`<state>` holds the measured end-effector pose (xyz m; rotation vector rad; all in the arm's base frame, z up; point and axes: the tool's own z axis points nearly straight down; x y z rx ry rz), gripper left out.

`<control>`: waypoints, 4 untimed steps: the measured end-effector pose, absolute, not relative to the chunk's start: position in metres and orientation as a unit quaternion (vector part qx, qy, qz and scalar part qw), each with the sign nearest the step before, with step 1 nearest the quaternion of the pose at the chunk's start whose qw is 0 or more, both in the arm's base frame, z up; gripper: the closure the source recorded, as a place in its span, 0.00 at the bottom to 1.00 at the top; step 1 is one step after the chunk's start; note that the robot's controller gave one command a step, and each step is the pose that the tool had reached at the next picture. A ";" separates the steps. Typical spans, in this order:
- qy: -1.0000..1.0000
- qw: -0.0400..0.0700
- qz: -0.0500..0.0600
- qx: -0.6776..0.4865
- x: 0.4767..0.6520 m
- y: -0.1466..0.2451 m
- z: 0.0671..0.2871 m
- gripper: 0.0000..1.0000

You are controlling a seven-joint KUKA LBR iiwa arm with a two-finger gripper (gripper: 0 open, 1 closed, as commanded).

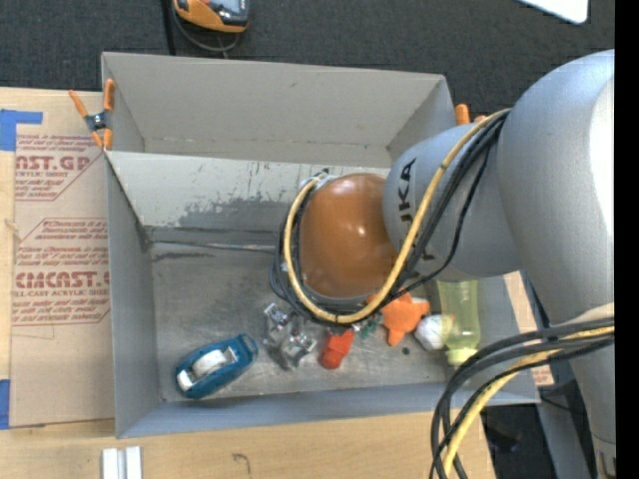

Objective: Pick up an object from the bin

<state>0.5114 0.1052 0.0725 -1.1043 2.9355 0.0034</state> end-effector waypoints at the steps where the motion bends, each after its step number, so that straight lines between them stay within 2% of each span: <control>1: 0.919 -0.005 0.002 -0.394 0.523 0.109 0.073 1.00; 2: 0.867 -0.002 0.002 -0.498 0.539 0.105 0.108 1.00; 3: 0.862 -0.001 0.002 -0.506 0.531 0.111 0.170 1.00; 4: 0.811 -0.001 0.001 -0.585 0.489 0.034 0.154 0.00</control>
Offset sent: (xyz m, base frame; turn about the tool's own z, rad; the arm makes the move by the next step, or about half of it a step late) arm 0.0357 -0.0197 0.1690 -0.3058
